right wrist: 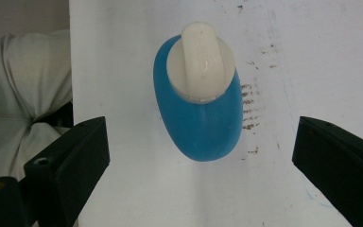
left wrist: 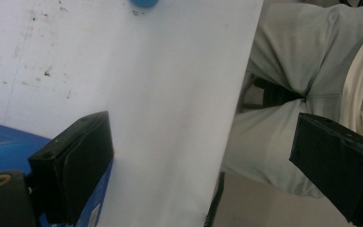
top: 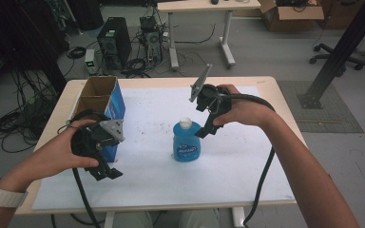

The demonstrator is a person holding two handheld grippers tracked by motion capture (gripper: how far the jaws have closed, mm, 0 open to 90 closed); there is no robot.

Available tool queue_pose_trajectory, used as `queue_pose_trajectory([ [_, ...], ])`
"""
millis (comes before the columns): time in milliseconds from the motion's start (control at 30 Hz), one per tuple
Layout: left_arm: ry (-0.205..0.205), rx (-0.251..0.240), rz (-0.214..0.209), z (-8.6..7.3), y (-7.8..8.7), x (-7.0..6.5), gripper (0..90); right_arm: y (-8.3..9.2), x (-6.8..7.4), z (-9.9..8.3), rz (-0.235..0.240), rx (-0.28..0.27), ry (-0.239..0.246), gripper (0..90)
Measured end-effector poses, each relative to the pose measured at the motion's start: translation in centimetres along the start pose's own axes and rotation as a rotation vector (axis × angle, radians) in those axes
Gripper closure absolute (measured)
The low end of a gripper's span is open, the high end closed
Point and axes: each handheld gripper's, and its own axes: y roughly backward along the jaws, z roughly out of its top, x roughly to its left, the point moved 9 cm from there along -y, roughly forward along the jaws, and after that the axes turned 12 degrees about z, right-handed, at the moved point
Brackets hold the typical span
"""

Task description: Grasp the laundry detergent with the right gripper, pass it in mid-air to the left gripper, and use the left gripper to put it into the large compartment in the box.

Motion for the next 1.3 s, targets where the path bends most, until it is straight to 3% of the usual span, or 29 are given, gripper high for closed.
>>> queue_pose_trajectory([
  [367, 0.010, 0.000, 0.001, 0.0, -0.1, 0.1, 7.1, -0.7, -0.4, -0.8, 0.010, -0.008, 0.042, 4.9],
  [1300, 0.035, 0.008, 0.002, 0.2, -0.5, 0.3, 7.1, -2.2, -1.9, -2.6, 0.036, -0.037, 0.048, 4.1],
])
